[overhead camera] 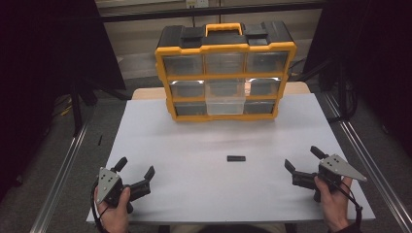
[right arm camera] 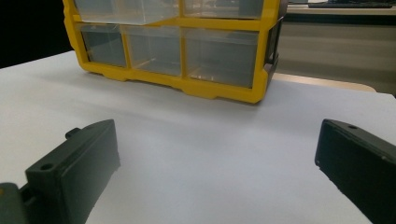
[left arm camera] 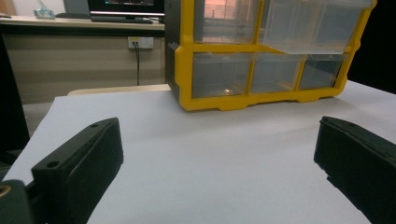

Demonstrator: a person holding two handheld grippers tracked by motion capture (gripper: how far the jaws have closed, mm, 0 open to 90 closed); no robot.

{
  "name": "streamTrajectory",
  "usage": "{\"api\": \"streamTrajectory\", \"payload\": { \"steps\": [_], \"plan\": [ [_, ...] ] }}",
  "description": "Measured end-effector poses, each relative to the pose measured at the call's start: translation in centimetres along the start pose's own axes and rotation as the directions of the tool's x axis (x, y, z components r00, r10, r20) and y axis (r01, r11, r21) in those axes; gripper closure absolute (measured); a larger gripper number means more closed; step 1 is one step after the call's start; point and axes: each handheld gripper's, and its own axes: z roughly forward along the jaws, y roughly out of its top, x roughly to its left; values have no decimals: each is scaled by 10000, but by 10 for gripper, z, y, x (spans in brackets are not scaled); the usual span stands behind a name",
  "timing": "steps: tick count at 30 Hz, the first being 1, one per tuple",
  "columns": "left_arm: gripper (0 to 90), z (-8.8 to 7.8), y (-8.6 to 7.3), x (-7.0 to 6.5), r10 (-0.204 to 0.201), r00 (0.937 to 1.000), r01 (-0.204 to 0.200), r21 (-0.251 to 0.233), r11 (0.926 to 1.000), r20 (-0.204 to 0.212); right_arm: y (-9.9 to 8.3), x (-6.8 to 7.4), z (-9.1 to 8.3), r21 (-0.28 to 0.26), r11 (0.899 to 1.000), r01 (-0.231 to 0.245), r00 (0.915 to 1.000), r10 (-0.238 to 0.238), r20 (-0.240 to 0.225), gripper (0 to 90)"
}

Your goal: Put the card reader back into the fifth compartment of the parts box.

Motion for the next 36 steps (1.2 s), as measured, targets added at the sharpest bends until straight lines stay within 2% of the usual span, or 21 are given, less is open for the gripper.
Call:
{"api": "streamTrajectory", "payload": {
  "steps": [5, 7, 12, 15, 18, 23, 27, 30, 33, 36],
  "plan": [
    [14, 0, 0, 0, -59, 9999, 58, -45, 10000, -106, -1, 1, 2, 52, 9996, -285, 9995, 286, -161, 0],
    [14, 0, 0, 0, -96, 9999, 95, -96, 9999, -97, -2, 1, 4, 111, 9998, -186, 9995, 189, -248, 0],
    [14, 2, 0, 0, -104, 9999, 104, -15, 9999, 28, -3, 3, 5, 237, 9994, -268, 9982, 281, -523, 0],
    [14, 1, 0, 1, -84, 9999, 84, -6, 10000, 55, -3, 5, 5, 324, 9992, -240, 9945, 271, -1008, 43],
    [14, 0, 0, 1, -81, 9999, 81, -10, 10000, 62, -3, 8, 8, 409, 9992, -34, 9921, 85, -1253, 18],
    [13, 0, -1, 0, -116, 9999, 116, -27, 9999, 86, -2, 13, 16, 563, 9984, 35, 9828, 70, -1847, 14],
    [13, -3, -1, 0, -65, 10000, 66, -57, 10000, 45, 1, 19, 23, 653, 9977, 203, 9771, -59, -2127, 14],
    [12, 0, -1, 1, -159, 9999, 159, 18, 9999, 6, 2, 24, 24, 751, 9957, 538, 9674, -333, -2511, 28],
    [13, 0, -2, 1, -122, 9999, 122, 66, 9999, -45, 3, 28, 26, 720, 9959, 555, 9607, -336, -2755, 25],
    [12, -3, -1, 1, -71, 9999, 71, 63, 10000, -91, 4, 29, 31, 684, 9954, 673, 9581, -454, -2829, 22]
  ]
}}
